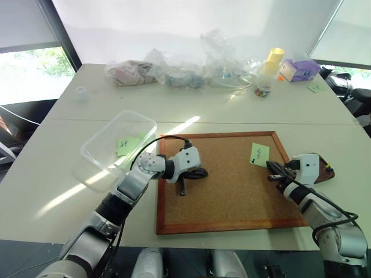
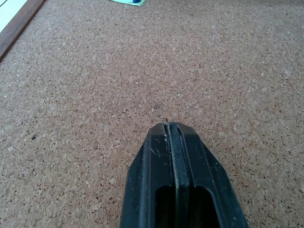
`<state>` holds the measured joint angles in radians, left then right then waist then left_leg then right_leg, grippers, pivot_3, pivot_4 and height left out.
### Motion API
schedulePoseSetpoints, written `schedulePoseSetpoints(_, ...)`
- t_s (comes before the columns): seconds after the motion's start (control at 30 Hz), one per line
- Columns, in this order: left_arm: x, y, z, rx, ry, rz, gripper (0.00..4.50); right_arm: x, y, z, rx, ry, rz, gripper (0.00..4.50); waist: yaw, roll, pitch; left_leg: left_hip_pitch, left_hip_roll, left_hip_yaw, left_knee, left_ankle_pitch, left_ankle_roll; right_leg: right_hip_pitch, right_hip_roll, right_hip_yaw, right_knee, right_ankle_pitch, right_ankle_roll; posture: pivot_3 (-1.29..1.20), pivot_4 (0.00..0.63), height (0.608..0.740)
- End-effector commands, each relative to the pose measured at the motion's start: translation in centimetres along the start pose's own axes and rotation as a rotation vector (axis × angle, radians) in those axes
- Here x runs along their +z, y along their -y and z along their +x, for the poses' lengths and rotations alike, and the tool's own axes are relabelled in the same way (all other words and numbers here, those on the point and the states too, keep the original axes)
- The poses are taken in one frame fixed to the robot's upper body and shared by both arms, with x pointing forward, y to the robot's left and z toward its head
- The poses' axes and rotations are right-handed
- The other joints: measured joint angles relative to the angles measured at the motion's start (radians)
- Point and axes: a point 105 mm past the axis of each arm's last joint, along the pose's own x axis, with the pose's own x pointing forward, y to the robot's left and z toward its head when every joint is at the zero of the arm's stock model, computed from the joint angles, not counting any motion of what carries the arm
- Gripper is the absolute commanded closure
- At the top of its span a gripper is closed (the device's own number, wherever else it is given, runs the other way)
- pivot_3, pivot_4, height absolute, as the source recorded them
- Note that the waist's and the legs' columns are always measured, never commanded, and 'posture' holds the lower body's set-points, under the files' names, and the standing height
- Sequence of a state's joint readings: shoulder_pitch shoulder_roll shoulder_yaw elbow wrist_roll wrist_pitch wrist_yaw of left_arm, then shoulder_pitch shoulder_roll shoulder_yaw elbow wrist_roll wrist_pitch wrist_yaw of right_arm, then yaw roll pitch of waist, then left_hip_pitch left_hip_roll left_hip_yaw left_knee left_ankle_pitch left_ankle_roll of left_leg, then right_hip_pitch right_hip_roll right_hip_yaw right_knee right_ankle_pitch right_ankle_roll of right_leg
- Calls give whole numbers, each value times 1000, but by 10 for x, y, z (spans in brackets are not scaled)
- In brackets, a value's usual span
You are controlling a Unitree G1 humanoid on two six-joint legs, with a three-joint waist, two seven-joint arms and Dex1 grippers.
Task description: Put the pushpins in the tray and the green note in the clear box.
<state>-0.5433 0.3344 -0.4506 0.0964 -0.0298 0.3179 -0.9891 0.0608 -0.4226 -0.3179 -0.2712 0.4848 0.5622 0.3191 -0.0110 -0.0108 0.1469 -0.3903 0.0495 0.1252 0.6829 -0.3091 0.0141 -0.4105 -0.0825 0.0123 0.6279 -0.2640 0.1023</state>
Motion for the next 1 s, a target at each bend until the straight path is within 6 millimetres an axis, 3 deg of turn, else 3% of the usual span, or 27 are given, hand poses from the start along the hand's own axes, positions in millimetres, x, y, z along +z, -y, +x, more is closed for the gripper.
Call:
schedulePoseSetpoints(0.03, -23, 11, 4, -40, -83, -43, 4500, 13, 4, -3, -19, 51, -17, 4431, 0, 0, 0, 0, 0, 0, 0, 0, 0, 0, 0, 0, 0, 0, 0, 0, 150, 740)
schedulePoseSetpoints(0.27, -28, 12, 3, -49, -113, -39, 4500, 35, 11, -10, -75, 185, -38, 4431, 0, 0, 0, 0, 0, 0, 0, 0, 0, 0, 0, 0, 0, 0, 0, 0, 150, 740)
schedulePoseSetpoints(0.67, -30, 14, 2, -62, -123, -35, 4500, 54, 17, -22, -137, 312, -26, 4431, -2, 0, 0, 0, 0, 0, 0, 0, 0, -1, 1, 0, 0, 0, 0, 0, 150, 740)
schedulePoseSetpoints(0.8, -30, 13, 2, -62, -122, -31, 4500, 57, 46, -29, -271, 338, 14, 4431, -2, 0, 0, 0, 0, 0, 0, 0, 0, -1, 0, 0, 0, 0, 0, 0, 150, 740)
schedulePoseSetpoints(0.9, -29, 13, 3, -62, -120, -30, 4500, 49, 75, -34, -389, 274, 5, 4431, -2, 0, 0, 0, 0, 0, 0, 0, 0, -1, 0, 0, 0, 0, 0, 0, 150, 740)
schedulePoseSetpoints(1.0, -29, 13, 3, -62, -117, -30, 4500, 37, 87, -31, -388, 189, 5, 4431, -3, 0, 0, 0, 0, 0, -1, 0, 0, -1, 0, 0, 0, 0, 0, 0, 150, 740)
